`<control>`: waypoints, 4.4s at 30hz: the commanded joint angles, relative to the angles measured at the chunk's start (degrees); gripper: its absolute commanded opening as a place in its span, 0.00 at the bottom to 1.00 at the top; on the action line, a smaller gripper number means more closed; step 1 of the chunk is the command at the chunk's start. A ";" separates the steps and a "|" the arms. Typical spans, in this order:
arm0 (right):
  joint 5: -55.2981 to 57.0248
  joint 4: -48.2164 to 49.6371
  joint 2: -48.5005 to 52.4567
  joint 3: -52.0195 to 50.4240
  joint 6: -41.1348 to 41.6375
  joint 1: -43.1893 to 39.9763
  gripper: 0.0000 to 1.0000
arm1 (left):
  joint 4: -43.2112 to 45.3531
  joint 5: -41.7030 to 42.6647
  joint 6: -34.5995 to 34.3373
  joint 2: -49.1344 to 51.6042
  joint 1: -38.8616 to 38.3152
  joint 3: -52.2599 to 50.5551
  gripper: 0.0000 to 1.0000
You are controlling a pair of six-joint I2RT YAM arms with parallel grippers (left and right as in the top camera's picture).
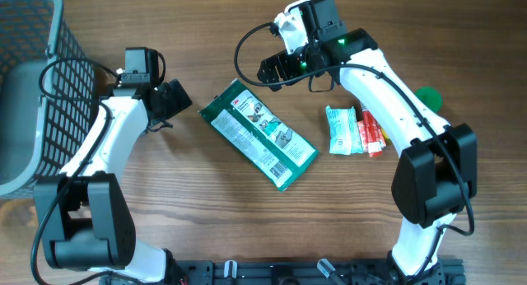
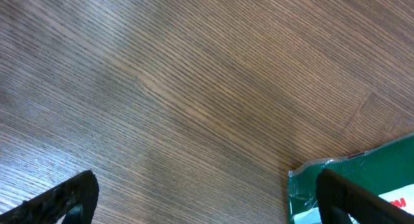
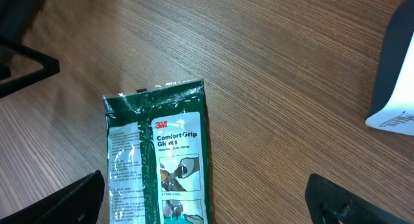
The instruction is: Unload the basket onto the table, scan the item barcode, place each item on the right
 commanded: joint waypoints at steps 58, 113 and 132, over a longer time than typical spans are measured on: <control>8.35 -10.58 -79.52 -14.84 -13.46 -3.10 1.00 | 0.02 -0.96 0.68 -0.35 0.15 -0.13 1.00; 15.45 40.30 -114.03 -96.26 1.68 -17.29 1.00 | 0.00 -0.96 0.68 -0.35 0.15 -0.13 1.00; 15.45 40.30 -114.03 -96.26 1.66 -17.29 1.00 | 0.00 -0.96 0.68 -0.13 0.20 -0.13 1.00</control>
